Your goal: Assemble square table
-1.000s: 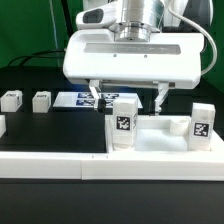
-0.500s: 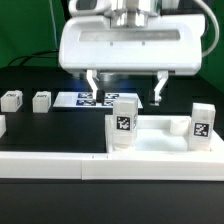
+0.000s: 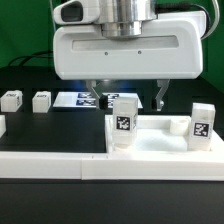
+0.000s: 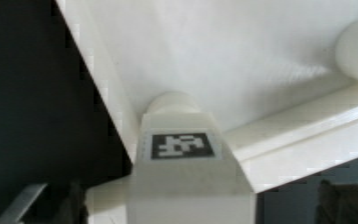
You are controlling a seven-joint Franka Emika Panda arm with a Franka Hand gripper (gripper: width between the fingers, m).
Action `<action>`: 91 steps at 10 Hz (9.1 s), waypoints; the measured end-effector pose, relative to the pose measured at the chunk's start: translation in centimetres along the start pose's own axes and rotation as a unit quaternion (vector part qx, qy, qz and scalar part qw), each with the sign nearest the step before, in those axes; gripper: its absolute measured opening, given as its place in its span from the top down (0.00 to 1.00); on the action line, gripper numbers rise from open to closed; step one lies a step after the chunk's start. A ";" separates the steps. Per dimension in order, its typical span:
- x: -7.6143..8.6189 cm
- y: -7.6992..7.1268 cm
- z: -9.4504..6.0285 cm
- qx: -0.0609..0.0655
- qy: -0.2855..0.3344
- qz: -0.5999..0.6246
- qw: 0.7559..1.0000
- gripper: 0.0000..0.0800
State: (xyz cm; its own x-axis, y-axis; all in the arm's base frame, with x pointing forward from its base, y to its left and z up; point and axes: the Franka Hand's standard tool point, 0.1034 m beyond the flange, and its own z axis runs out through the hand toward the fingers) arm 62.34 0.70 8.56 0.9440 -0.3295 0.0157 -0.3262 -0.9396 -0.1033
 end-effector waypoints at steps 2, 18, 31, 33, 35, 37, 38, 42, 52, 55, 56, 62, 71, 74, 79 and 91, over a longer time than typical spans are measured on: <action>0.3 0.3 1.0 -0.005 0.017 0.000 1.000 0.19; 0.1 1.0 1.4 0.039 0.001 0.559 0.829 0.64; -0.3 0.5 2.0 -0.018 -0.004 -0.168 0.986 0.19; -0.4 0.6 2.0 -0.018 -0.004 -0.155 0.988 0.33; -0.4 0.5 2.1 -0.017 -0.003 -0.084 0.996 0.51; -0.4 0.3 2.0 -0.017 0.001 0.023 1.000 0.65; -0.3 0.2 2.0 -0.020 0.005 0.084 0.996 0.65; -0.3 -0.1 2.3 -0.031 0.026 0.407 0.913 0.65; 0.4 1.0 1.9 0.007 0.018 0.213 0.977 0.19; 0.4 0.3 1.0 -0.003 0.022 -0.056 0.998 0.19; 0.2 0.0 0.8 -0.017 0.012 -0.164 0.986 0.19; 0.3 0.4 1.0 -0.017 0.014 -0.049 0.999 0.64; 0.7 0.7 1.0 -0.051 0.000 0.552 0.832 0.64; 0.3 0.6 1.2 -0.036 0.033 0.399 0.916 0.25; -0.4 1.1 1.2 -0.044 0.020 0.118 0.992 0.19; 0.3 0.7 1.2 -0.047 0.032 -0.071 0.996 0.64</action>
Offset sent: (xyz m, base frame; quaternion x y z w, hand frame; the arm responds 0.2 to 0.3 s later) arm 0.0000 0.0000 0.0000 0.0000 0.0000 0.0000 1.0000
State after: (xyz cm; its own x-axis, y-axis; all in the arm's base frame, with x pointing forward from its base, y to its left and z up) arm 62.47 0.06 7.34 0.9768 -0.1958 0.0867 -0.1963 -0.9805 -0.0025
